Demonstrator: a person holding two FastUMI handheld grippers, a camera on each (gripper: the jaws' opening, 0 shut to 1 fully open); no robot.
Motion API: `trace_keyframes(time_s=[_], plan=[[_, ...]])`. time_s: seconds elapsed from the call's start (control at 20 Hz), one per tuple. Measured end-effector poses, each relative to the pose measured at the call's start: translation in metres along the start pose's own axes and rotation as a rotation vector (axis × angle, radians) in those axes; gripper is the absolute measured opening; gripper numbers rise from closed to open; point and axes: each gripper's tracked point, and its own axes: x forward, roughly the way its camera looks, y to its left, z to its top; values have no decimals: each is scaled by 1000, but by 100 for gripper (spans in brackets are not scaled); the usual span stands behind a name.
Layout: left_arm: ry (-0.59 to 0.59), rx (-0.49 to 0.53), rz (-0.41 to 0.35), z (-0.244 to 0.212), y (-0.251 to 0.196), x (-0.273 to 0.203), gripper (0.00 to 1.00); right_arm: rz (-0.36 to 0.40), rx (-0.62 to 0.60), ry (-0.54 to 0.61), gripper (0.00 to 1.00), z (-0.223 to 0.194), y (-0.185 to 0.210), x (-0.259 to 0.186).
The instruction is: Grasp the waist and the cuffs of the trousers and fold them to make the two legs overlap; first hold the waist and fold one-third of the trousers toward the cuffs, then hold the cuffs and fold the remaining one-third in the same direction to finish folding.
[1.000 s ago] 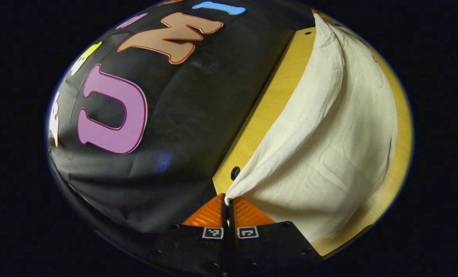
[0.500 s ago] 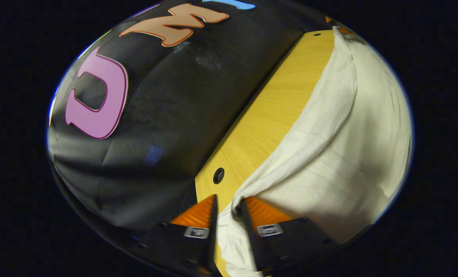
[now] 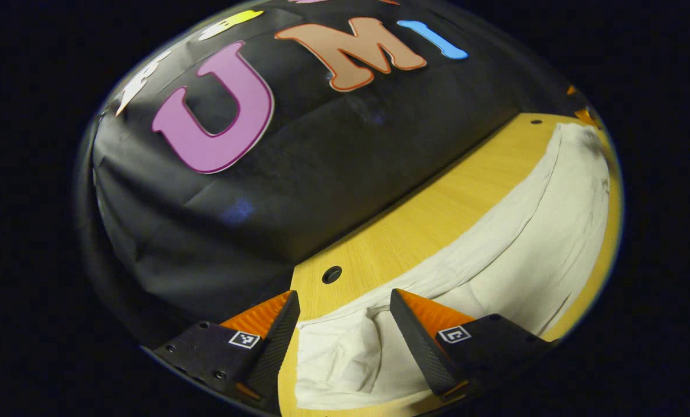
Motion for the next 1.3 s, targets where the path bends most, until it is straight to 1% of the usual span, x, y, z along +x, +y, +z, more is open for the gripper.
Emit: trace_keyframes(time_s=[0.05,0.1,0.15,0.25,0.3,0.35,0.4,0.55,0.6,0.65,0.75,0.8,1.05,1.1,1.15,1.2,1.25,1.3], plan=[[-8,-42,-1,5,-3,-9,95,0,31,13,98,-5,-7,2],[-19,-76,-1,12,-2,-17,95,-2,59,23,100,-9,-15,5],[-31,-102,4,19,0,-23,95,-1,90,30,98,-16,-21,4],[-50,-136,17,30,-2,-43,95,11,159,39,98,-26,-31,5],[-60,-155,18,35,-6,-52,95,17,192,40,100,-29,-38,6],[-63,-171,13,39,-12,-56,95,19,222,46,98,-36,-45,9],[-60,-186,7,42,-17,-61,95,24,253,56,97,-41,-49,11],[-54,-225,-5,50,-33,-75,96,34,327,86,100,-62,-60,18],[-50,-229,-6,53,-37,-78,95,34,350,101,97,-69,-63,19],[-41,-224,-13,53,-47,-83,96,45,403,134,100,-86,-64,21],[-22,-203,-13,54,-56,-89,96,54,462,178,100,-107,-67,25],[-22,-205,-14,55,-60,-91,96,61,487,198,98,-114,-63,26],[-10,-199,-4,62,-71,-98,96,86,685,301,98,-138,-49,38],[-8,-193,-1,63,-73,-100,96,84,715,319,93,-142,-47,42],[-5,-188,2,64,-73,-101,96,88,736,335,93,-145,-43,45],[-3,-184,5,65,-74,-102,96,84,746,351,96,-148,-41,48],[-4,-181,8,66,-74,-103,96,79,750,372,88,-153,-40,48],[-3,-177,11,67,-75,-104,96,64,748,360,84,-151,-44,49]])
